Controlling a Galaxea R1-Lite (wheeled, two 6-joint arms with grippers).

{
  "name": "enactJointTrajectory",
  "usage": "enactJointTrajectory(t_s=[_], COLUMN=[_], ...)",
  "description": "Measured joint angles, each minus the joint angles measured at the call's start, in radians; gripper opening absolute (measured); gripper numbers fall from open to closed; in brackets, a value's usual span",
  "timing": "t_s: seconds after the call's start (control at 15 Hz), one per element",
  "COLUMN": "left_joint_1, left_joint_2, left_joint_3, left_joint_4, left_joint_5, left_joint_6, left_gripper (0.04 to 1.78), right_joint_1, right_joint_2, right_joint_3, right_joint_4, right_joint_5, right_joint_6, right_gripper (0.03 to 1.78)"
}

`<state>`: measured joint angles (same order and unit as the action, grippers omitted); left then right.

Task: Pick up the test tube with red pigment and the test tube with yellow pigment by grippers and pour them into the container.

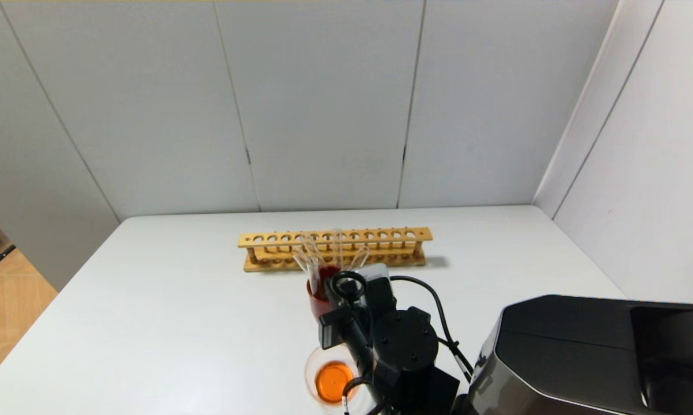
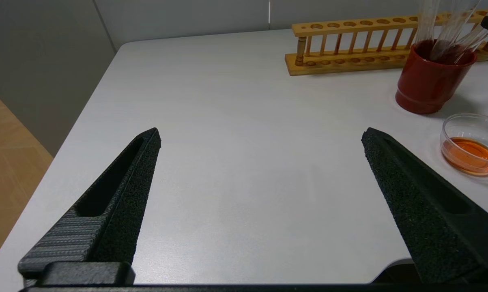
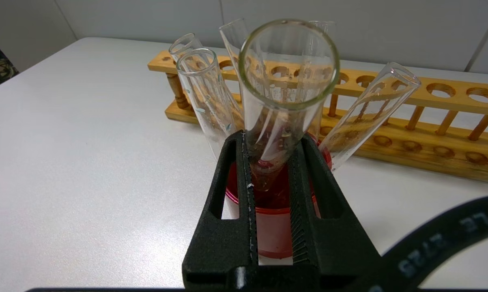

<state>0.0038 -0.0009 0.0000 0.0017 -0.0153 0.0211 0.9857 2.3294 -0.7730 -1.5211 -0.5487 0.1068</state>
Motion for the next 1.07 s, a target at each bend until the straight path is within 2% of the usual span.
enactJointTrajectory(t_s=[0.2, 0.4, 0.8, 0.93, 1.07], left_joint_1=[0.000, 0.000, 0.000, 0.000, 0.000], left_joint_2=[0.000, 0.000, 0.000, 0.000, 0.000], left_joint_3=[0.000, 0.000, 0.000, 0.000, 0.000], left_joint_4=[0.000, 0.000, 0.000, 0.000, 0.000], left_joint_5=[0.000, 0.000, 0.000, 0.000, 0.000], left_joint_6=[0.000, 0.000, 0.000, 0.000, 0.000], left_gripper=[1.75, 1.75, 1.75, 1.75, 1.75], right_joint_1=[0.000, 0.000, 0.000, 0.000, -0.003], right_joint_2=[0.001, 0.002, 0.001, -0.006, -0.029], right_joint_3=[0.001, 0.001, 0.003, 0.001, -0.003], right_joint_4=[0.000, 0.000, 0.000, 0.000, 0.000], right_joint_5=[0.000, -0.001, -0.002, -0.003, -0.005], right_joint_6=[0.000, -0.005, -0.009, -0.013, -0.023], right_gripper=[0.34, 0.52, 1.43, 1.63, 1.73])
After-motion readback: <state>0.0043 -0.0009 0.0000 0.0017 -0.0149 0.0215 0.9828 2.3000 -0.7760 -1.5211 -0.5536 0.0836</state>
